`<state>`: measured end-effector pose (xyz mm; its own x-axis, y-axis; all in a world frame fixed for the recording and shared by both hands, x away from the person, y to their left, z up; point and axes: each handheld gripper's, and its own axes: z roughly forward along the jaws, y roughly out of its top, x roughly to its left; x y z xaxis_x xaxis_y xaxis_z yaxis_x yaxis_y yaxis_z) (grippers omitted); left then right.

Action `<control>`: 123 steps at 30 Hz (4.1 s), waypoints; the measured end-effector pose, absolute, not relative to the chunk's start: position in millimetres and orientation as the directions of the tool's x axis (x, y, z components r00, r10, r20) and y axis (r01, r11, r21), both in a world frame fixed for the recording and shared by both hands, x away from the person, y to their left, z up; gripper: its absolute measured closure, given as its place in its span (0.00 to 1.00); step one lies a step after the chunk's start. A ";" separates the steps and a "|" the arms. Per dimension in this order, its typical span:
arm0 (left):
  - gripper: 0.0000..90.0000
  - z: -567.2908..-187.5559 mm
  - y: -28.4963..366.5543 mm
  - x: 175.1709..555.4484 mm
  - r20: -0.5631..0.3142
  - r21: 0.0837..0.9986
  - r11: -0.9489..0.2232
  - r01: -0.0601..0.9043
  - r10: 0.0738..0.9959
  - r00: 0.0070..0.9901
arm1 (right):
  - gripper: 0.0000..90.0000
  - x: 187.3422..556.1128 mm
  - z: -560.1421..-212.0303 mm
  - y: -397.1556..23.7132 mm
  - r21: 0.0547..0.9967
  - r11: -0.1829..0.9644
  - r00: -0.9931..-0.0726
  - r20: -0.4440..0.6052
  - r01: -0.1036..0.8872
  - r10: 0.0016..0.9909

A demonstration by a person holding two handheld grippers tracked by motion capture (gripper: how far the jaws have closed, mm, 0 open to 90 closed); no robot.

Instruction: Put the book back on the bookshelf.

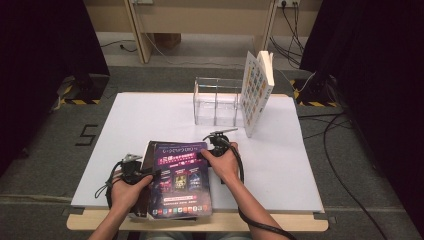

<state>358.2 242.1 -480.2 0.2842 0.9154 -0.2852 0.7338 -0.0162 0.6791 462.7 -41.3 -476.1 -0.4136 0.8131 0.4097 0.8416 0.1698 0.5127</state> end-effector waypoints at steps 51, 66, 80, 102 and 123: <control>0.71 -479.0 234.3 365.7 -0.274 0.684 -0.008 0.729 0.924 0.267 | 0.54 473.1 -473.6 -45.4 0.450 0.068 -0.288 0.443 0.891 0.849; 0.76 -474.4 227.3 363.0 -0.254 0.669 -0.026 0.742 0.931 0.262 | 0.58 473.7 -474.4 -48.7 0.436 0.031 -0.258 0.472 0.900 0.843; 0.80 -471.5 224.4 363.4 -0.229 0.672 -0.042 0.739 0.937 0.262 | 0.62 475.1 -473.3 -52.0 0.414 0.019 -0.242 0.495 0.910 0.834; 0.80 -468.2 223.0 371.8 -0.190 0.652 -0.092 0.753 0.941 0.280 | 0.78 466.7 -449.8 -51.7 0.477 0.078 -0.313 0.435 0.875 0.844; 0.76 -471.7 221.5 372.9 -0.147 0.691 -0.121 0.713 0.942 0.303 | 0.86 466.6 -437.3 -40.9 0.471 0.207 -0.439 0.459 0.858 0.773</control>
